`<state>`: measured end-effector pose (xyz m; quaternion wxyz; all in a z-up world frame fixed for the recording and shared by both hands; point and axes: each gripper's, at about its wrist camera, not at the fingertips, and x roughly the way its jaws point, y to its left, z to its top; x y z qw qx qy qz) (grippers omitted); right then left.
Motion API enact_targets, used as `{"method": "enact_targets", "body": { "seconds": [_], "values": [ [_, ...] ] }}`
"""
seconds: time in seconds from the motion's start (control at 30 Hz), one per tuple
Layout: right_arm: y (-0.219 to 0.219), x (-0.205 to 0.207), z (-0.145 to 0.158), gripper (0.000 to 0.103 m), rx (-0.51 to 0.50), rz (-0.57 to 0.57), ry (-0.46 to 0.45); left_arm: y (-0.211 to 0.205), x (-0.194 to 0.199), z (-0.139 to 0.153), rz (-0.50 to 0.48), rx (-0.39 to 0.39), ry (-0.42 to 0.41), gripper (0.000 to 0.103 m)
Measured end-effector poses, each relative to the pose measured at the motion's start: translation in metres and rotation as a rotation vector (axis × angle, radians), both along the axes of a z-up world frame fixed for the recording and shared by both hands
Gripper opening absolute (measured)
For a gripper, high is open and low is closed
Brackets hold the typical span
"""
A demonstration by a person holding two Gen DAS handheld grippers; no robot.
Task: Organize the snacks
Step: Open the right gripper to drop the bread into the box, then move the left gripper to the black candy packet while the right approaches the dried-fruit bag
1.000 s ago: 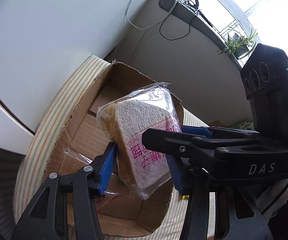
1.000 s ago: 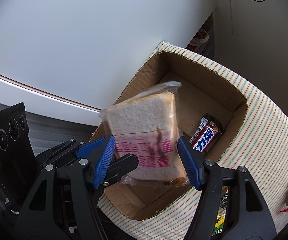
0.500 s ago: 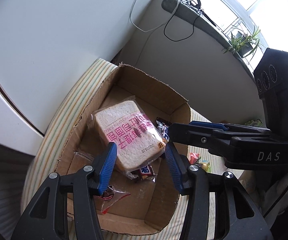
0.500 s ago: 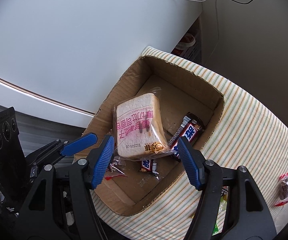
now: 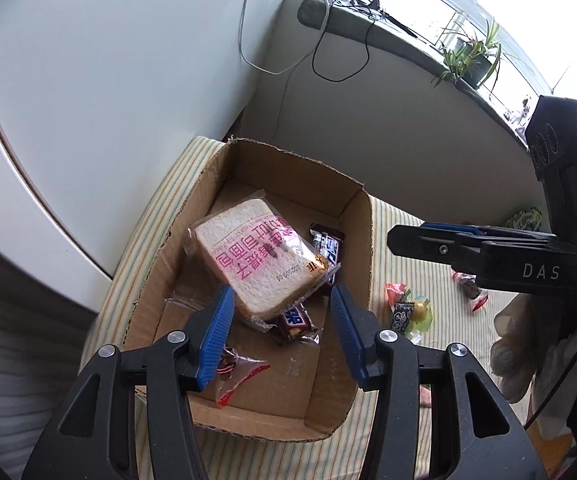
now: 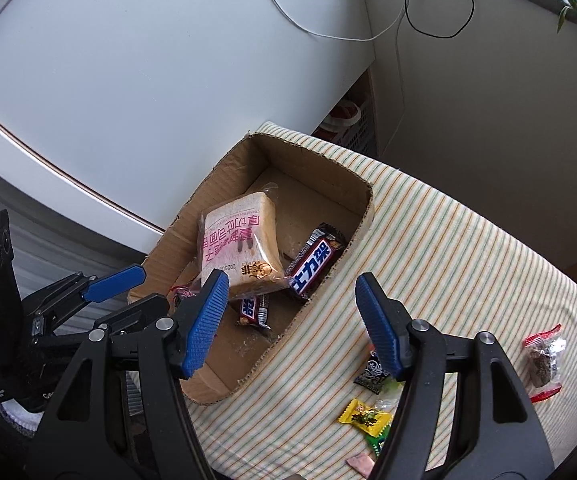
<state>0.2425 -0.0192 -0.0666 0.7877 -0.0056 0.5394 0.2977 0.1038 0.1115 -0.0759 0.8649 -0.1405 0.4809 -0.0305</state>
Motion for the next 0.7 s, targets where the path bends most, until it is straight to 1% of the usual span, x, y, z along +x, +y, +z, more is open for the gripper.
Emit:
{"method": "enact_targets", "body": {
  "seconds": [0.13, 0.2, 0.3, 0.37, 0.4, 0.47, 0.6, 0.7],
  "values": [
    [-0.032, -0.013, 0.004, 0.069, 0.006, 0.0, -0.008, -0.011, -0.009, 0.003, -0.021, 0.027, -0.009, 0.048],
    [-0.051, -0.02, 0.004, 0.069, -0.041, -0.016, -0.029, -0.018, -0.013, 0.004, -0.04, 0.035, -0.017, 0.048],
    [-0.083, -0.03, 0.002, 0.069, -0.132, -0.071, -0.056, -0.033, -0.019, 0.004, -0.072, 0.04, -0.02, 0.048],
    [-0.106, -0.036, -0.003, 0.075, -0.176, -0.124, -0.053, -0.043, -0.023, 0.002, -0.095, 0.039, -0.016, 0.048],
    [-0.118, -0.04, -0.005, 0.082, -0.176, -0.148, -0.049, -0.048, -0.024, 0.001, -0.11, 0.039, -0.012, 0.048],
    [-0.143, -0.046, -0.01, 0.082, -0.145, -0.192, -0.036, -0.061, -0.028, -0.002, -0.143, 0.046, -0.002, 0.048],
    [-0.185, -0.061, -0.021, 0.082, -0.119, -0.272, -0.006, -0.085, -0.034, -0.011, -0.197, 0.045, 0.024, 0.048],
    [-0.208, -0.071, -0.03, 0.082, -0.14, -0.316, 0.001, -0.099, -0.035, -0.018, -0.22, 0.032, 0.047, 0.048]
  ]
}}
